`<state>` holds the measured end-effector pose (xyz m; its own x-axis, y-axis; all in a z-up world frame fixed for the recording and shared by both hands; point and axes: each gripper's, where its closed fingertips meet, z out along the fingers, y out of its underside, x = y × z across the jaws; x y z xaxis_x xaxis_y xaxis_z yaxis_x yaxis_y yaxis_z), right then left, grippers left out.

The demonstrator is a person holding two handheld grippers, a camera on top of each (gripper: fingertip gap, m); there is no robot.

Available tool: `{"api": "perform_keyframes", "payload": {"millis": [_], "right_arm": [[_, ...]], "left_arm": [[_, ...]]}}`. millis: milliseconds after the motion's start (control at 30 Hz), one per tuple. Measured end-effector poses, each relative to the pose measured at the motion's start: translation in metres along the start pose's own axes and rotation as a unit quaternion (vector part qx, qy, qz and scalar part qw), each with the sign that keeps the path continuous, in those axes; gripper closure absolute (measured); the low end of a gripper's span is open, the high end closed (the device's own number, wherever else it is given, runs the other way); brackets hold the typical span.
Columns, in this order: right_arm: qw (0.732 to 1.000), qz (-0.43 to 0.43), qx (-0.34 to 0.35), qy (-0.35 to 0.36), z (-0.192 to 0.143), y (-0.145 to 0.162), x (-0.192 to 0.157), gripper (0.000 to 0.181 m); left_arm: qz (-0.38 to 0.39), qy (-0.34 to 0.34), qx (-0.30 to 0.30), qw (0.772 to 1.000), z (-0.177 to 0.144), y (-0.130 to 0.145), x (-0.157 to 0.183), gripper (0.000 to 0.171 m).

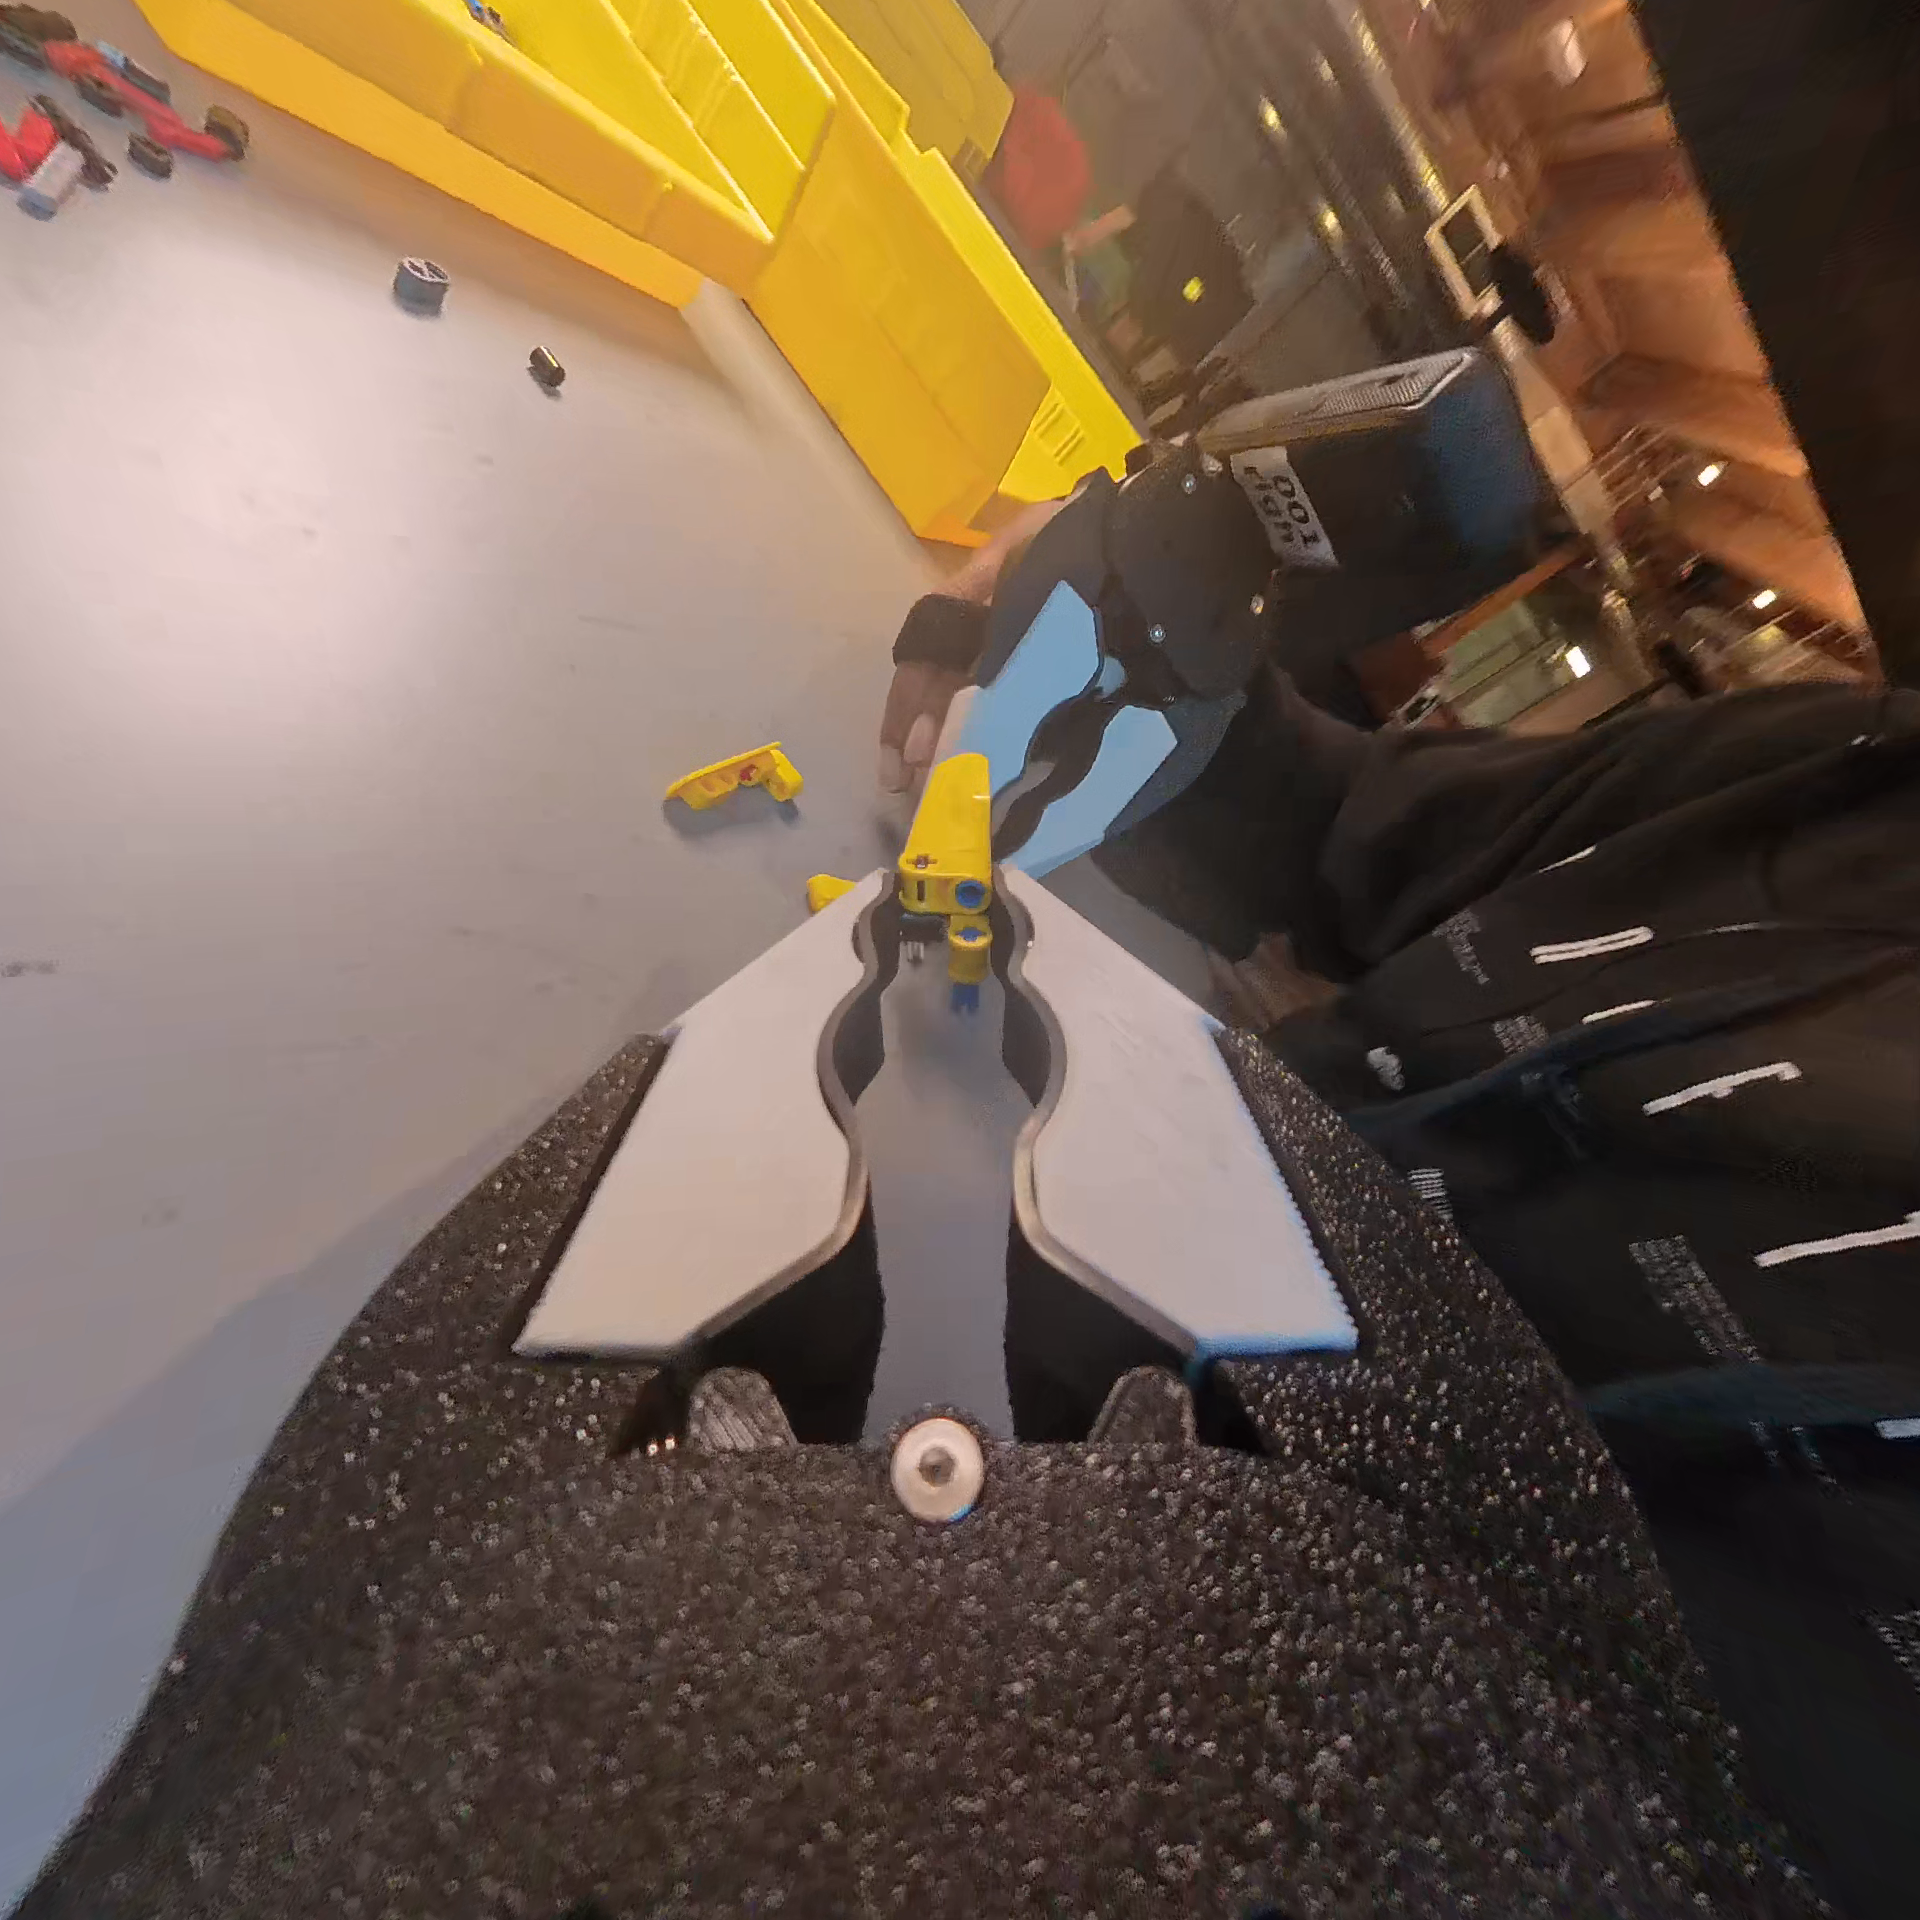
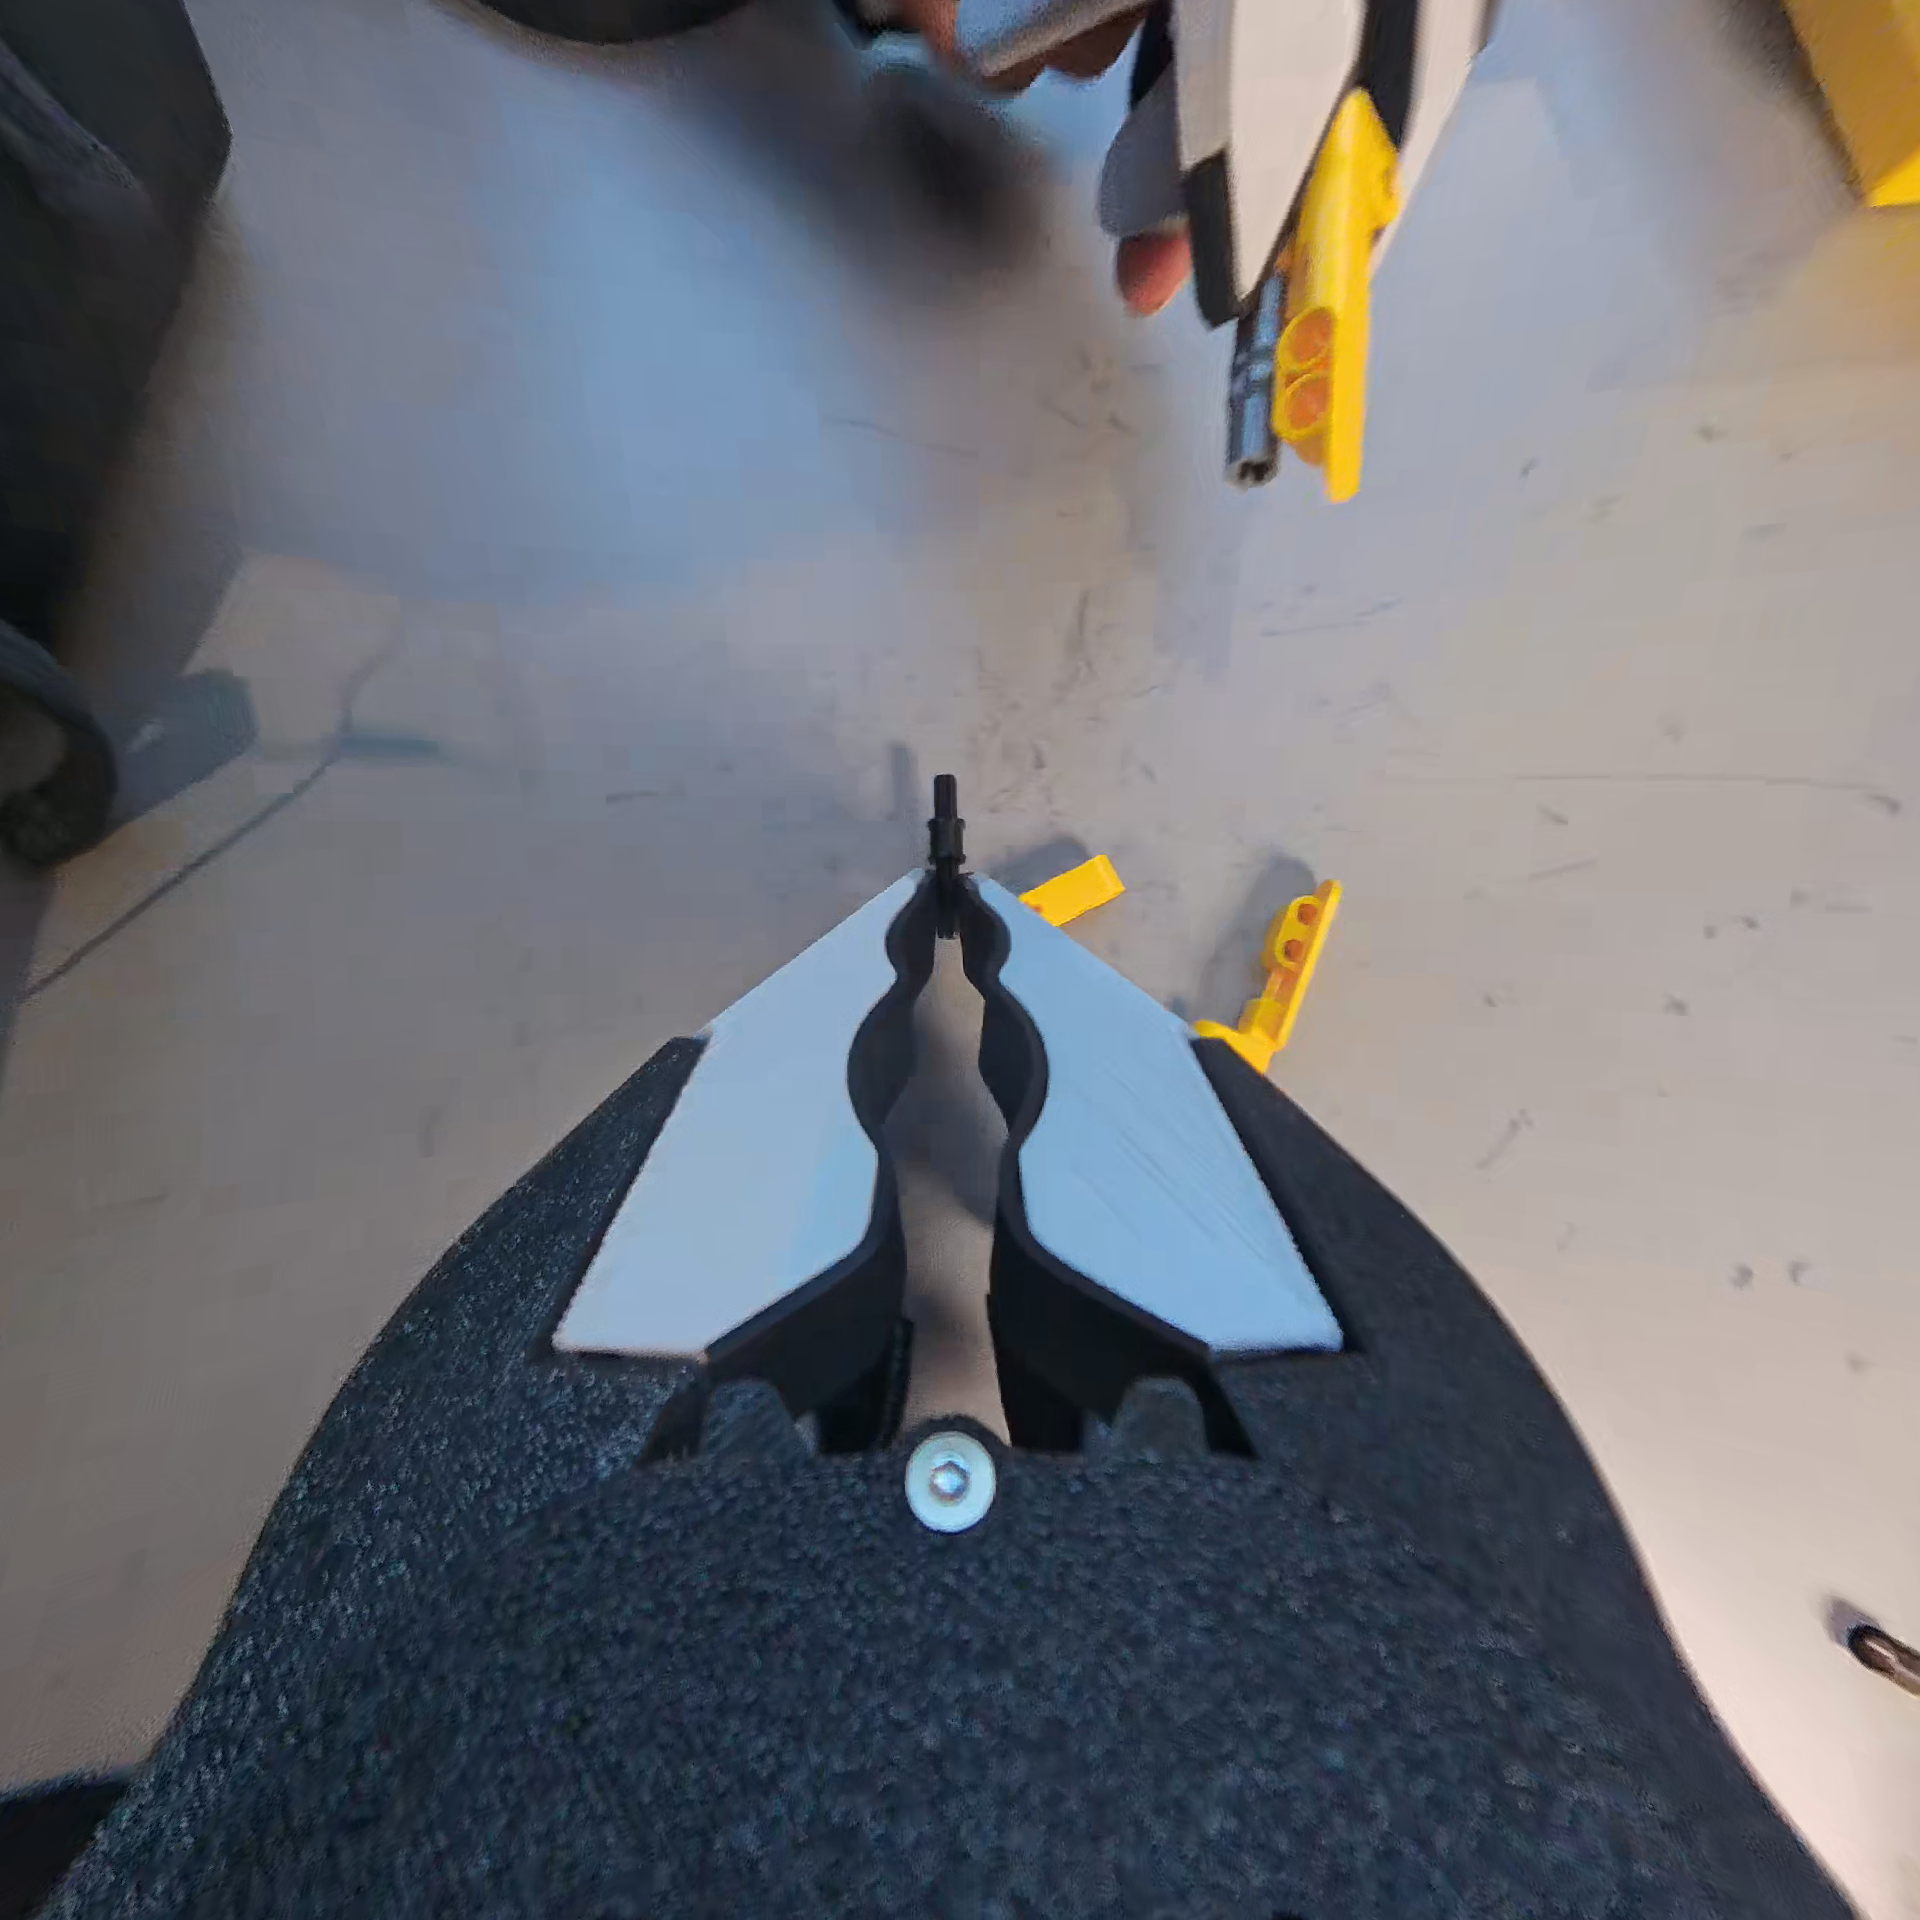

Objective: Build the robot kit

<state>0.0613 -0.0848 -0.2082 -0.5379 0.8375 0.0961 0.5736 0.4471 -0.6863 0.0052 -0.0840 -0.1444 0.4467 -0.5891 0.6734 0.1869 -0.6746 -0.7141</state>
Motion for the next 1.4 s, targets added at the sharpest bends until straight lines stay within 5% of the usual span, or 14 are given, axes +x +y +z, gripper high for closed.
{"api": "perform_keyframes", "payload": {"millis": [133, 267, 1067, 1400], "right_arm": [[0.99, -0.002, 0.09, 0.105, -0.027, -0.033, 0.031, 0.178], [0.981, -0.034, 0.1, 0.162, -0.04, -0.046, 0.041, 0.178], [0.977, -0.077, 0.025, 0.197, -0.032, -0.037, 0.041, 0.178], [0.979, -0.078, -0.009, 0.188, -0.029, -0.029, 0.037, 0.178]], "left_arm": [[-0.076, 0.039, 0.034, 0.996, 0.002, -0.007, 0.003, 0.156], [-0.103, 0.061, 0.04, 0.992, 0.007, -0.008, 0.007, 0.156], [-0.114, 0.033, 0.024, 0.993, 0.015, 0.001, -0.004, 0.156], [0.008, -0.031, -0.008, 0.999, 0.02, 0.007, -0.005, 0.156]]}}
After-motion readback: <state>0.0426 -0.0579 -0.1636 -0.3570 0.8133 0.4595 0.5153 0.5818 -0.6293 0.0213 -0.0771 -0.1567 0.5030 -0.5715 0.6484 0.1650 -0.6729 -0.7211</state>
